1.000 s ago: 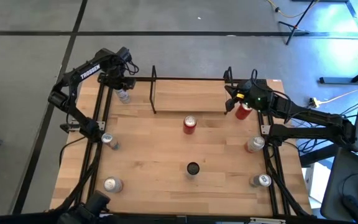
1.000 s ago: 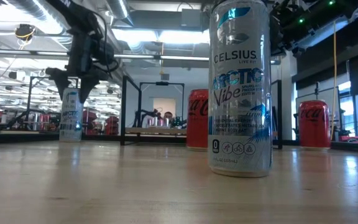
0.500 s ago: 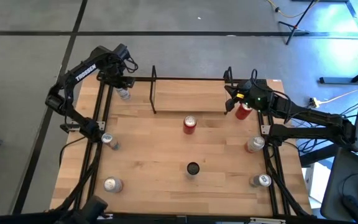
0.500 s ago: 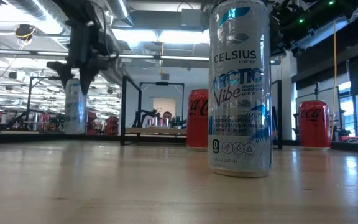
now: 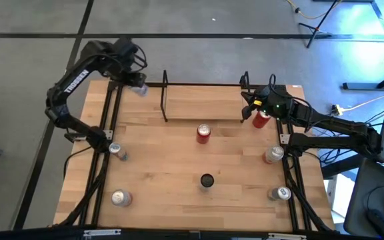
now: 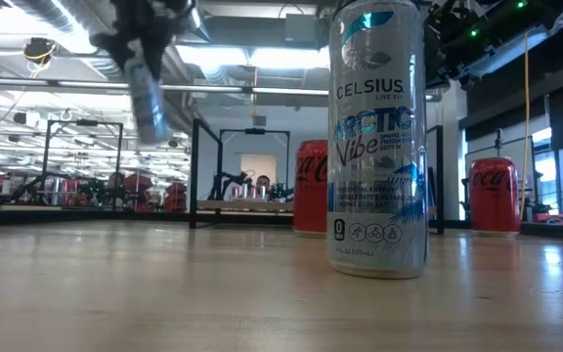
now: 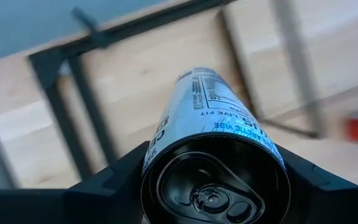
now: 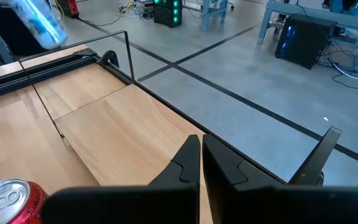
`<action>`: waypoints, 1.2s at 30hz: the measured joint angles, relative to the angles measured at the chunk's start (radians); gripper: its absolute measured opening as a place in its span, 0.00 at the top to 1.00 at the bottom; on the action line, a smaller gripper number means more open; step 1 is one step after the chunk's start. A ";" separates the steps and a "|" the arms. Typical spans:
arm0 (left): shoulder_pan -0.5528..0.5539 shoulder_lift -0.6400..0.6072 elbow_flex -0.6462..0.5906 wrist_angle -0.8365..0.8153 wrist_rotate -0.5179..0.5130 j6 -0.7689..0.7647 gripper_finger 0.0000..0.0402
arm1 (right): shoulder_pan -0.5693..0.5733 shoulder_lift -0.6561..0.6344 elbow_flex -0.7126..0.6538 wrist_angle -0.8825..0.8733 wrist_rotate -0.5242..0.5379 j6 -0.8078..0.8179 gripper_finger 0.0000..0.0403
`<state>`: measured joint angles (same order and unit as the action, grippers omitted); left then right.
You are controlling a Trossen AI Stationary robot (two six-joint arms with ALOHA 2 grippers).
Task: Place canned beverage on shelf
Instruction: Put the top white soda can on the shelf
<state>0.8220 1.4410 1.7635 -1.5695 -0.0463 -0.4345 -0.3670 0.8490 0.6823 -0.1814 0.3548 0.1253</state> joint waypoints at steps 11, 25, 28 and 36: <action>-0.160 -0.001 0.207 0.144 0.139 0.099 0.42 | 0.000 0.034 0.000 0.179 -0.155 -0.036 0.98; -0.305 0.132 0.193 0.346 0.228 0.184 0.41 | -0.004 0.465 0.386 0.148 -0.233 -0.209 0.98; -0.314 0.170 0.193 0.364 0.225 0.184 0.41 | -0.009 0.561 0.483 0.089 -0.235 -0.247 0.98; -0.315 0.232 0.193 0.385 0.195 0.163 0.41 | -0.006 0.705 0.614 0.004 -0.274 -0.291 0.98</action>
<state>0.5073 1.6735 1.9560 -1.1849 0.1485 -0.2715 -0.3733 1.5538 1.2961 -0.1778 0.0809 -0.1660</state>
